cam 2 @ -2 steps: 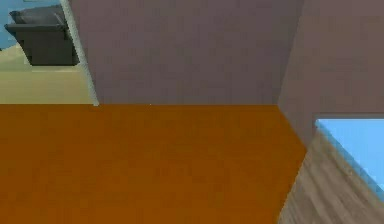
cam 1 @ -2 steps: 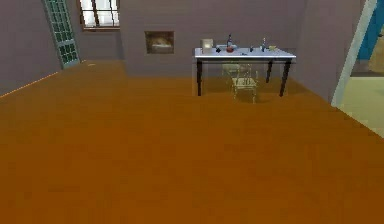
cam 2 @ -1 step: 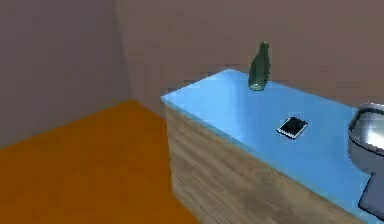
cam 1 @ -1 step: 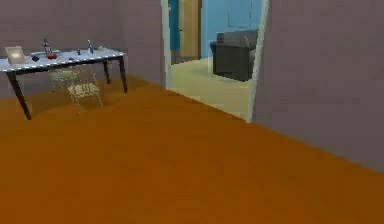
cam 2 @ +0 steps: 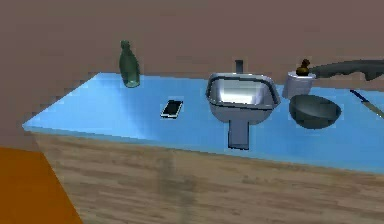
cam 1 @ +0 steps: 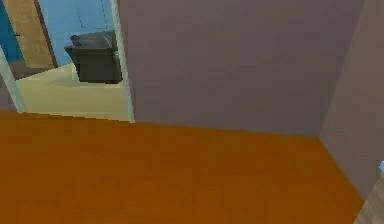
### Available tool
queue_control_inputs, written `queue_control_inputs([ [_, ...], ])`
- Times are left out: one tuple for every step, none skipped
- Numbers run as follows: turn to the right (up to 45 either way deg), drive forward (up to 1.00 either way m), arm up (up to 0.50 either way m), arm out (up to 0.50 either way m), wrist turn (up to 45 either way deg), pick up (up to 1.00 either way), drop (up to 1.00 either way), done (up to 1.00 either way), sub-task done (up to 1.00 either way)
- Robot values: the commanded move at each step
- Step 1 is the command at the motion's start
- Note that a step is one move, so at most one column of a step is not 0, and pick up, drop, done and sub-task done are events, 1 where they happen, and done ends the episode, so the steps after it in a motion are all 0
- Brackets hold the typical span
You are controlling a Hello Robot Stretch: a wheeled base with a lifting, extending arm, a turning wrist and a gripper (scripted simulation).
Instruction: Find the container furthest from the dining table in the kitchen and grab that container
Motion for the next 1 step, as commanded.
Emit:
queue_control_inputs([
  [0.0,0.15,0.0,0.0,0.0,0.0,0.0,0.0,0.0],
])
